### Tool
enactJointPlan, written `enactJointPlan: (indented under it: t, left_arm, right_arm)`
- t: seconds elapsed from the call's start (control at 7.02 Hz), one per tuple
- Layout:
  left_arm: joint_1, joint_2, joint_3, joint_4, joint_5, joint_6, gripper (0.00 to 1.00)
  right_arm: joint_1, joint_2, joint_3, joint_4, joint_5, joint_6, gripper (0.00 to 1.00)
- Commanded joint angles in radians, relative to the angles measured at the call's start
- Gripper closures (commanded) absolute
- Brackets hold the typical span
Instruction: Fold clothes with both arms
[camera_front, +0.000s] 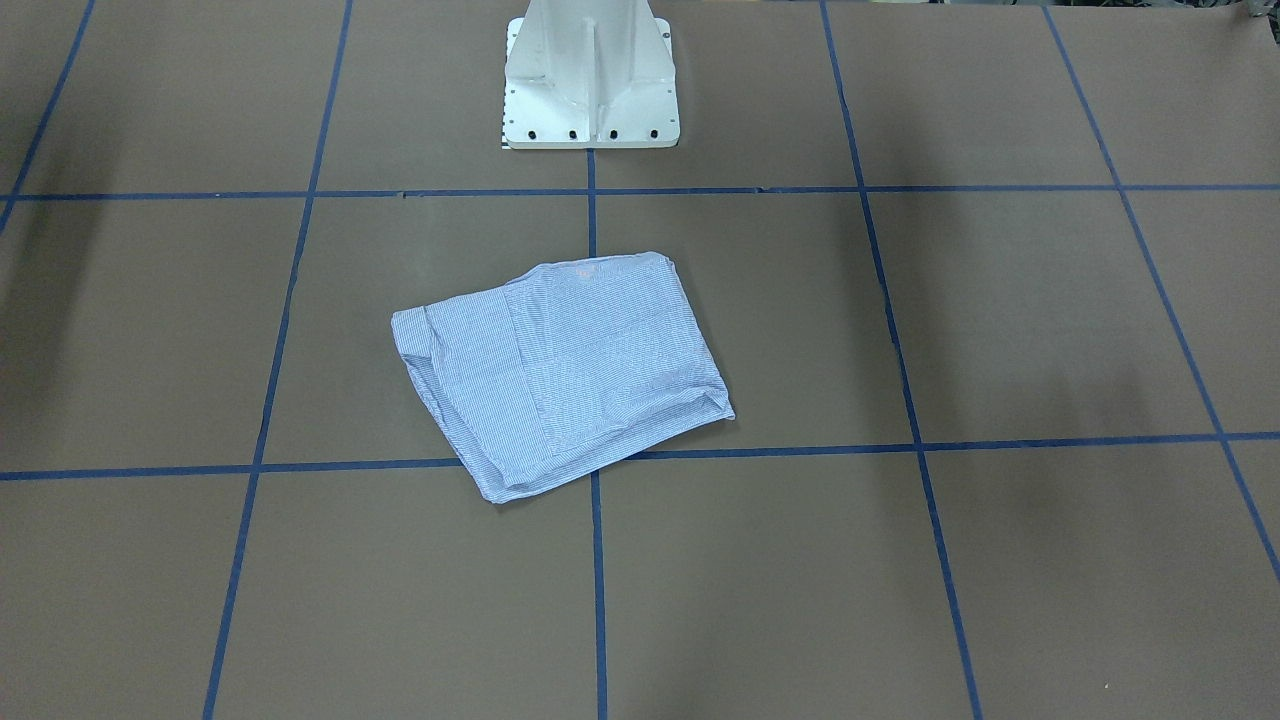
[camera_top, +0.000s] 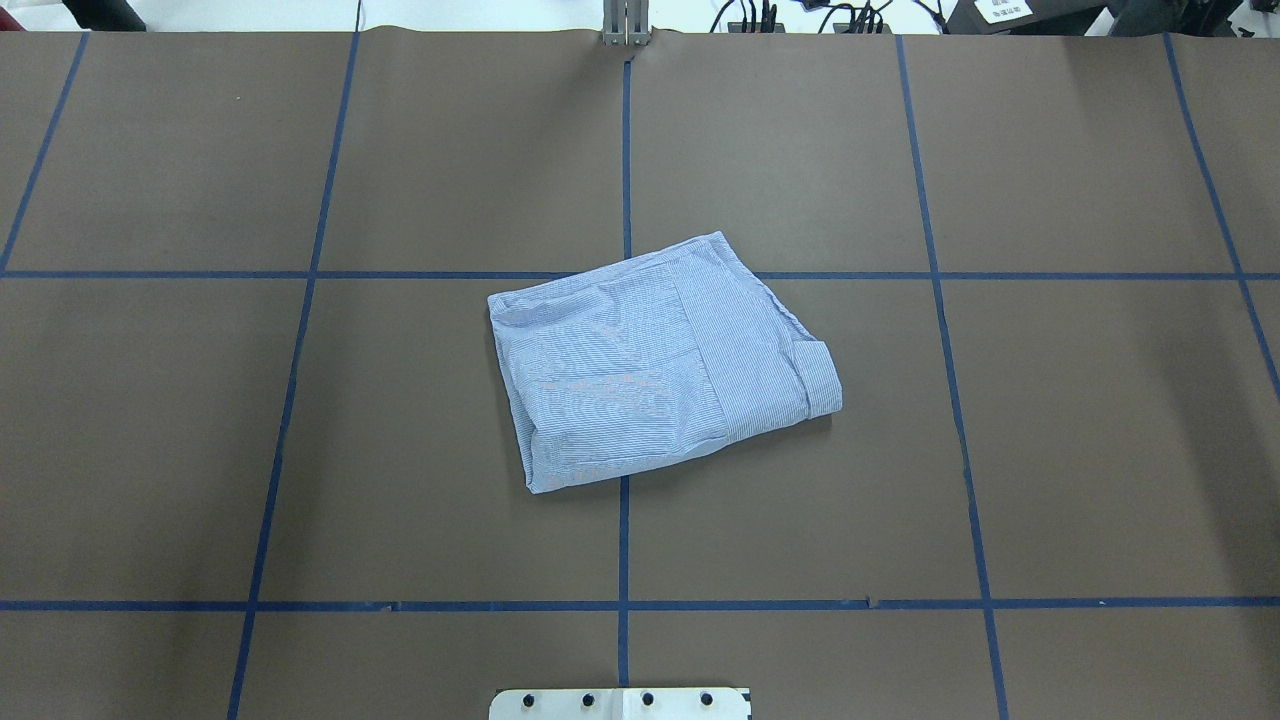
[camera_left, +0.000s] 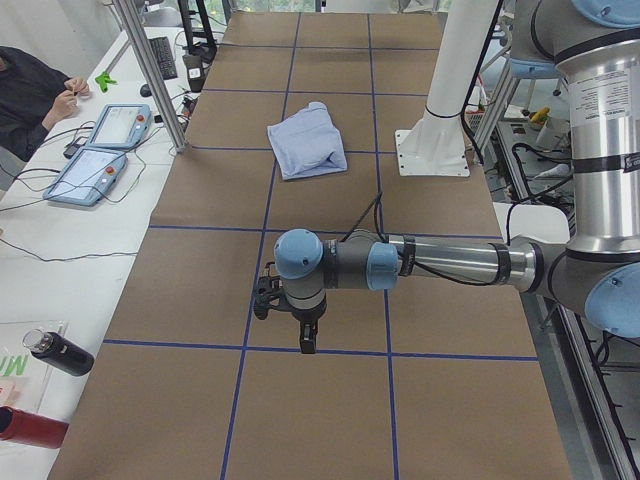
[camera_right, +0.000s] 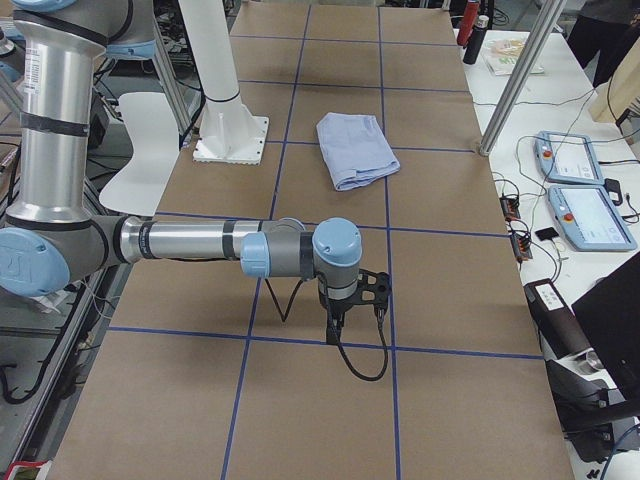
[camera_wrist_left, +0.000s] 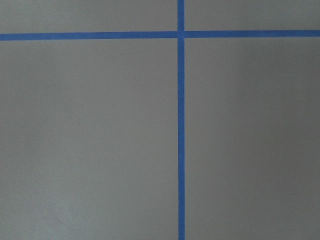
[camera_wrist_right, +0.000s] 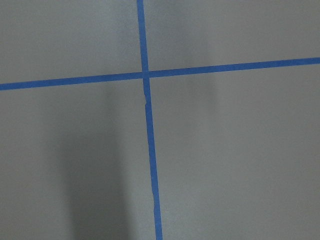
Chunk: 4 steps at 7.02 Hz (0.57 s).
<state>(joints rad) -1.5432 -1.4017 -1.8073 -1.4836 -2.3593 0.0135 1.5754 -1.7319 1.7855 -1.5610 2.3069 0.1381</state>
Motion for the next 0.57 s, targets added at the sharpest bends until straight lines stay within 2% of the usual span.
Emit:
enactJointPlan:
  t: [0.0,0.43]
  left_arm:
    - [0.0,0.001,-0.045,0.064,0.0,0.008,0.01]
    - [-0.012,0.018,-0.087,0.08,0.009,0.028,0.01]
  right_arm:
    - [0.0,0.0,0.0,-0.002,0.0,0.0,0.0]
    - [0.0,0.002,0.0,-0.001,-0.001,0.0,0.0]
